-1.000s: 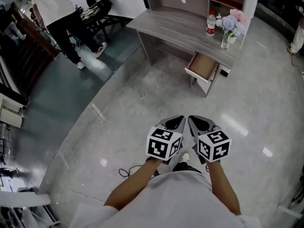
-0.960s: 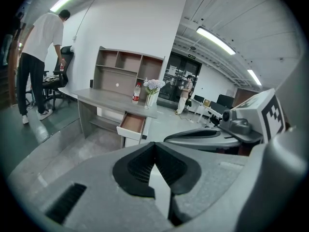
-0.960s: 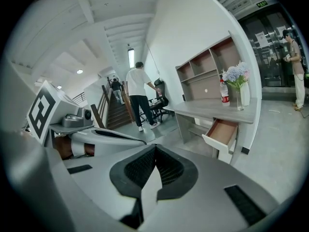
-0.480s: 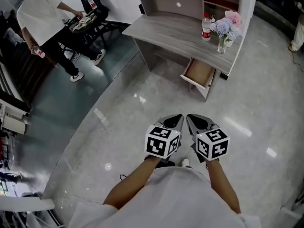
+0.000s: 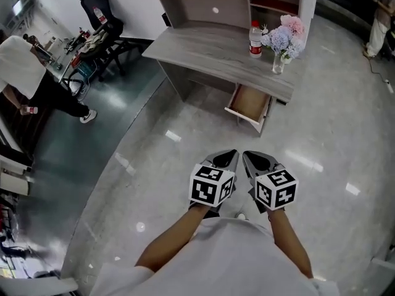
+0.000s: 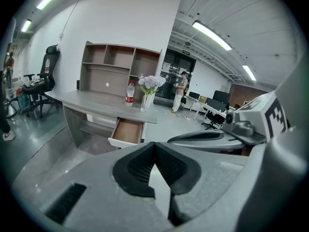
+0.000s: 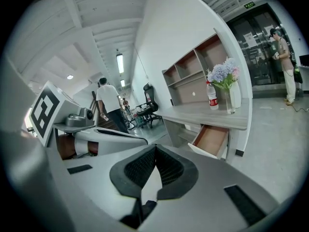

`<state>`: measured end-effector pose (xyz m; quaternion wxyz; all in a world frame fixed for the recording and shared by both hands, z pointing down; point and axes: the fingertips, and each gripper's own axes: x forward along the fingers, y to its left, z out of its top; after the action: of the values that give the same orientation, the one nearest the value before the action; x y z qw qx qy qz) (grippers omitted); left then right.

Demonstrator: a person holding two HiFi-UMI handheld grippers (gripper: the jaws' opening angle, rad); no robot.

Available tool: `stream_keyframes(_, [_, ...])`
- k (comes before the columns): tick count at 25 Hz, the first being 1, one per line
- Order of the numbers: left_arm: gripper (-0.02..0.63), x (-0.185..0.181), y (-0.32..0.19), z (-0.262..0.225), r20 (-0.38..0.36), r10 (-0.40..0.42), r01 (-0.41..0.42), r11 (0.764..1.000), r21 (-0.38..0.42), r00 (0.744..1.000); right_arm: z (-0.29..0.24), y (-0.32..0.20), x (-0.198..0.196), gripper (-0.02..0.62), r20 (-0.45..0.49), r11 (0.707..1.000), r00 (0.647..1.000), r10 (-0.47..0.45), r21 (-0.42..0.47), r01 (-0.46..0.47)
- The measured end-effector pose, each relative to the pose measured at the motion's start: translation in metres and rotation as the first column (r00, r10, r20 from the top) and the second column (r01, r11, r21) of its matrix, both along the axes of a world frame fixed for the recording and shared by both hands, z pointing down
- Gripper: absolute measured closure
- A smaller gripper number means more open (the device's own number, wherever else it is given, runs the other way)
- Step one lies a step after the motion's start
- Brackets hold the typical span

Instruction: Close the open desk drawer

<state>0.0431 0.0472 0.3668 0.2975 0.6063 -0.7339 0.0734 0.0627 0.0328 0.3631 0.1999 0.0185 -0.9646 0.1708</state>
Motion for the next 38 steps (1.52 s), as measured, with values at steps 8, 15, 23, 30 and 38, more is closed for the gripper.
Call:
stream_keyframes(8, [0.604, -0.07, -0.041, 0.007, -0.024, 0.116, -0.116, 0.993, -0.005, 0.993, 0.01, -0.039, -0.069, 0.594, -0.052, 0.993, 0.992, 0.115, -0.008, -0.116])
stream_keyframes(15, [0.604, -0.125, -0.065, 0.011, -0.072, 0.26, -0.262, 0.965, -0.024, 0.963, 0.011, -0.059, -0.126, 0.594, -0.094, 0.967, 0.964, 0.249, -0.033, -0.253])
stream_keyframes(23, [0.604, -0.161, -0.097, 0.02, -0.104, 0.417, -0.42, 0.908, -0.009, 0.903, 0.027, -0.084, -0.161, 0.594, -0.138, 0.909, 0.905, 0.404, -0.05, -0.413])
stream_keyframes(30, [0.604, -0.186, -0.113, 0.033, -0.101, 0.521, -0.524, 0.852, -0.003, 0.847, 0.052, -0.102, -0.176, 0.594, -0.135, 0.829, 0.833, 0.536, -0.103, -0.55])
stream_keyframes(38, [0.604, -0.193, -0.125, 0.067, -0.084, 0.594, -0.597, 0.802, -0.015, 0.8, 0.089, -0.112, -0.178, 0.594, -0.094, 0.709, 0.74, 0.666, -0.229, -0.668])
